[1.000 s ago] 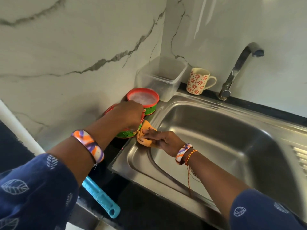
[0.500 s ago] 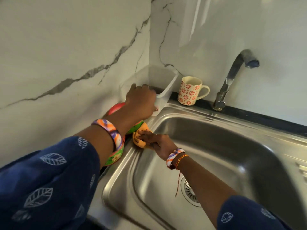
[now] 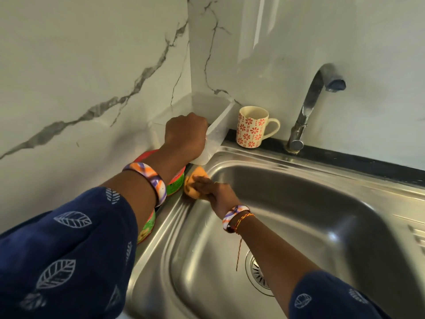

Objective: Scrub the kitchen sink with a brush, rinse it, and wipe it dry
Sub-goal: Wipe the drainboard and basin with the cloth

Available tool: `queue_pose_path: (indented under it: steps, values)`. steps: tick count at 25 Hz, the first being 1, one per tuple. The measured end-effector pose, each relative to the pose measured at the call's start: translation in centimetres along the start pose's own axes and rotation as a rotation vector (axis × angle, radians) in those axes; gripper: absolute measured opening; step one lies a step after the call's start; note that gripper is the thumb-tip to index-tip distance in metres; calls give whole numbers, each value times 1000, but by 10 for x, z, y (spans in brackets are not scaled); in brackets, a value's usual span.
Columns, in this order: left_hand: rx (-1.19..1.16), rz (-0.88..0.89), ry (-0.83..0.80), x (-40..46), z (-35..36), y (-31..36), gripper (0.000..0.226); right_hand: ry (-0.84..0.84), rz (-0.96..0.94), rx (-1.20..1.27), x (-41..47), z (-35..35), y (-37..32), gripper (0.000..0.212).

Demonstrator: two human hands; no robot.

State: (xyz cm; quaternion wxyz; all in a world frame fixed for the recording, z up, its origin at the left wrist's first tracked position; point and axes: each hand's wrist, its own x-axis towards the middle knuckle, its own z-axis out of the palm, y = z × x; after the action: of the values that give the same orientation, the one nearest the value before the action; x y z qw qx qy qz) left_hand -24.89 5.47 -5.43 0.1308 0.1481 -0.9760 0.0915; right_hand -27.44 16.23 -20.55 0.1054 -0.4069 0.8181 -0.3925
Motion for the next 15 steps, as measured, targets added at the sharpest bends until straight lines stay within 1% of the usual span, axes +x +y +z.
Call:
queue_pose_path:
  steps: [1,2,4,5,6,9,10,13,15]
  values:
    - [-2,-7,12,1,-1,0,22,41,36,-35,6,-6,6,43]
    - [-4,-14,25,1,-2,1,23,42,74,-163,12,-13,10,44]
    - [-3,-25,34,3,-5,0,26,-19,124,-400,21,-27,7,43]
    - [2,-27,33,3,-5,0,27,-44,135,-446,24,-33,4,42]
    - [6,-30,30,3,-4,1,28,-35,144,-456,27,-38,-1,40]
    - [11,-52,23,4,-3,1,28,62,173,-493,38,-44,-6,35]
    - [8,-56,23,5,-4,1,28,59,214,-544,45,-43,-6,34]
    - [-12,-57,7,5,-4,0,24,67,426,-856,66,-41,-6,34]
    - [-16,-57,-17,4,-2,0,22,57,532,-949,69,-43,-8,36]
